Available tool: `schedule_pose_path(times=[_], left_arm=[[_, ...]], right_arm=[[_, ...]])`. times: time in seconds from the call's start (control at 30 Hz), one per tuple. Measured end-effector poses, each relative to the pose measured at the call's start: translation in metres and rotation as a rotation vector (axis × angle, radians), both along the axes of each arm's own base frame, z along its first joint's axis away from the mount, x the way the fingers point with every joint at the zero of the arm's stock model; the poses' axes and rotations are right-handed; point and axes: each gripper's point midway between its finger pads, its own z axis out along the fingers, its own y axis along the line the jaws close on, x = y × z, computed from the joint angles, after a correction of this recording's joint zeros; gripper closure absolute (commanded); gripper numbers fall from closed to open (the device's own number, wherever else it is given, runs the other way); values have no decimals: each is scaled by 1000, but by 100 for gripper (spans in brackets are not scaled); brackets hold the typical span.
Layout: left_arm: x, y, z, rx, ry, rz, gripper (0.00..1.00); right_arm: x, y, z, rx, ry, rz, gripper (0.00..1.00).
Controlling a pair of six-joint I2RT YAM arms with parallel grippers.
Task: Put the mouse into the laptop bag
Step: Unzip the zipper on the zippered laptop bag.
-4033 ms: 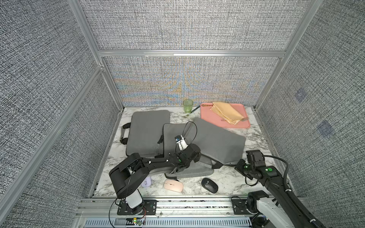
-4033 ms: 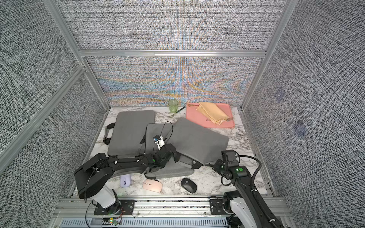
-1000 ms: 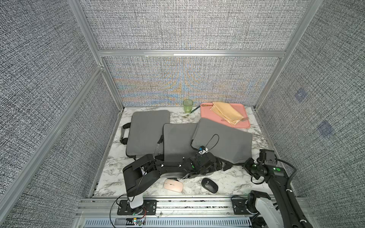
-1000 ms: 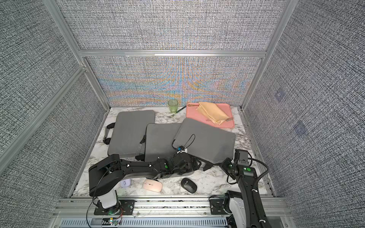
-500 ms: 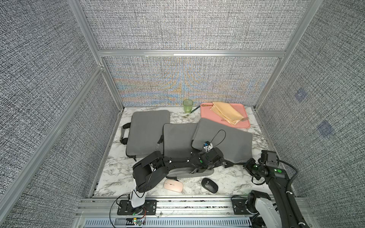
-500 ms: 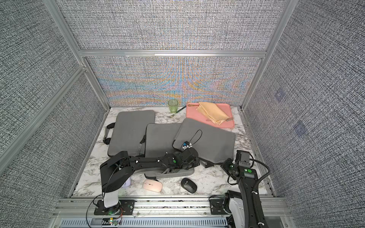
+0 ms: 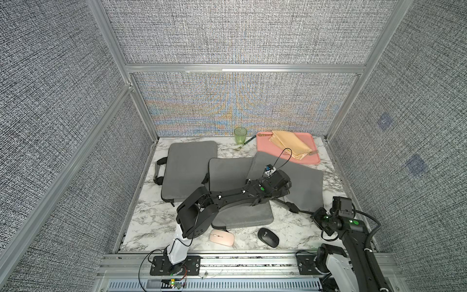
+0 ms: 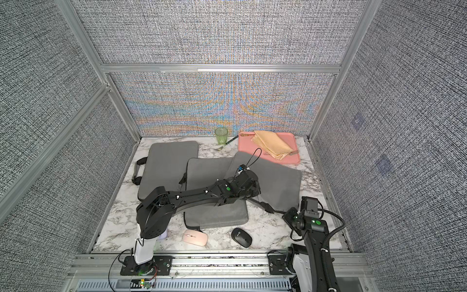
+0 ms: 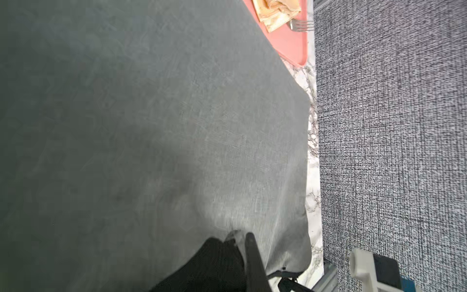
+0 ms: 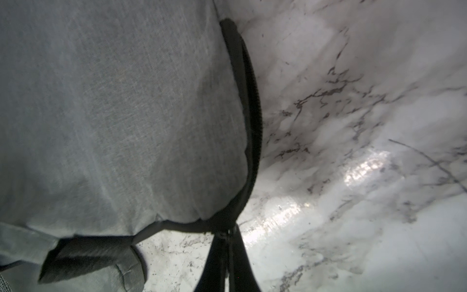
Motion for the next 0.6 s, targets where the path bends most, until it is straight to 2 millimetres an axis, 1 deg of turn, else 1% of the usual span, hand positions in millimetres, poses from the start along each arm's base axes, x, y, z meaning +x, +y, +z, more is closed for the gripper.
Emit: schedule_pose_path(times=[0.1, 0.17, 0.27, 0.37, 0.4, 0.47, 0.57, 0.6], left_arm=[[-1, -6, 7, -14, 1, -7, 100], [-2, -7, 13, -28, 2, -9, 100], [1, -5, 21, -31, 3, 7, 100], [5, -5, 35, -48, -19, 26, 100], [6, -5, 35, -48, -22, 30, 100], [6, -7, 26, -43, -8, 39, 100], [8, -11, 4, -23, 25, 54, 100], [9, -14, 1, -19, 30, 54, 100]], right_arm=[[-2, 10, -9, 36, 13, 40, 100], [-1, 18, -9, 55, -5, 74, 100], [2, 29, -4, 59, -45, 131, 100], [4, 35, 3, 55, -81, 170, 100], [5, 37, 5, 54, -86, 178, 100], [6, 39, 7, 52, -90, 194, 100], [4, 45, 4, 49, -72, 229, 100], [4, 48, 1, 49, -62, 245, 100]])
